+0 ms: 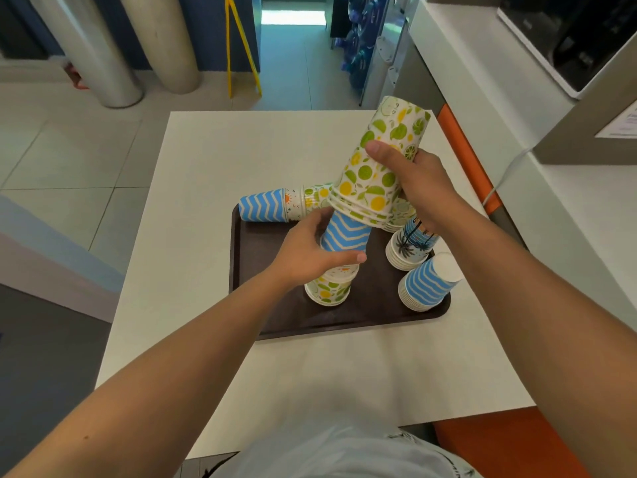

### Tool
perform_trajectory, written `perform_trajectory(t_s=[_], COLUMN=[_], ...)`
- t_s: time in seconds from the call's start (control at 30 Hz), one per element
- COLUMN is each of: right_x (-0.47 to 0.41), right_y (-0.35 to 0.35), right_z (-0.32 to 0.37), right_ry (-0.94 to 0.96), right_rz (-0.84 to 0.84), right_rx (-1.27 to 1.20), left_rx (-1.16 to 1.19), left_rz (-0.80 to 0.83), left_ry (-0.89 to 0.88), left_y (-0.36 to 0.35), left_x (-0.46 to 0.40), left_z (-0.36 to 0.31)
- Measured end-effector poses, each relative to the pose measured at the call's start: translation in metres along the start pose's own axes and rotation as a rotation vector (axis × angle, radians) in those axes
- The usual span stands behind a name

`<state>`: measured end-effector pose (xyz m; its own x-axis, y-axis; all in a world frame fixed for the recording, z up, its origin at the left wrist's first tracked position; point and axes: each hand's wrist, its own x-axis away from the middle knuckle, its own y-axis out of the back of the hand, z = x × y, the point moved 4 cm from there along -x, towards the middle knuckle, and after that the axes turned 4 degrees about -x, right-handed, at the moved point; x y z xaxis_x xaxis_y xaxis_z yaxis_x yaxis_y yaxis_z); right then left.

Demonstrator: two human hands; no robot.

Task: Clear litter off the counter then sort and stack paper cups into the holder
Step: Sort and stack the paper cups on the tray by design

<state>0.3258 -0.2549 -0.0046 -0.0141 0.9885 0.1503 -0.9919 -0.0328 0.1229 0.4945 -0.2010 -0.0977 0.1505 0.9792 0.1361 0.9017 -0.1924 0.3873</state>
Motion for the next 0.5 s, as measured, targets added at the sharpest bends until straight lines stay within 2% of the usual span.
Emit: perform_trajectory(t_s=[0.1,0.5], right_x=[0.0,-0.022], right_y=[0.003,0.057], right_z=[0.004,0.019], right_ry=[0.009,0.077], right_rz=[-0.015,-0.249], right_rx=[-0.003,-0.042], left_rx=[0.033,0.023], left_rz=[-0.032,-0.169], left_ry=[-0.044,-0.112], left_y=[-0.001,0.005], left_x=[0.001,-0.003], left_z=[-0.009,-0.011])
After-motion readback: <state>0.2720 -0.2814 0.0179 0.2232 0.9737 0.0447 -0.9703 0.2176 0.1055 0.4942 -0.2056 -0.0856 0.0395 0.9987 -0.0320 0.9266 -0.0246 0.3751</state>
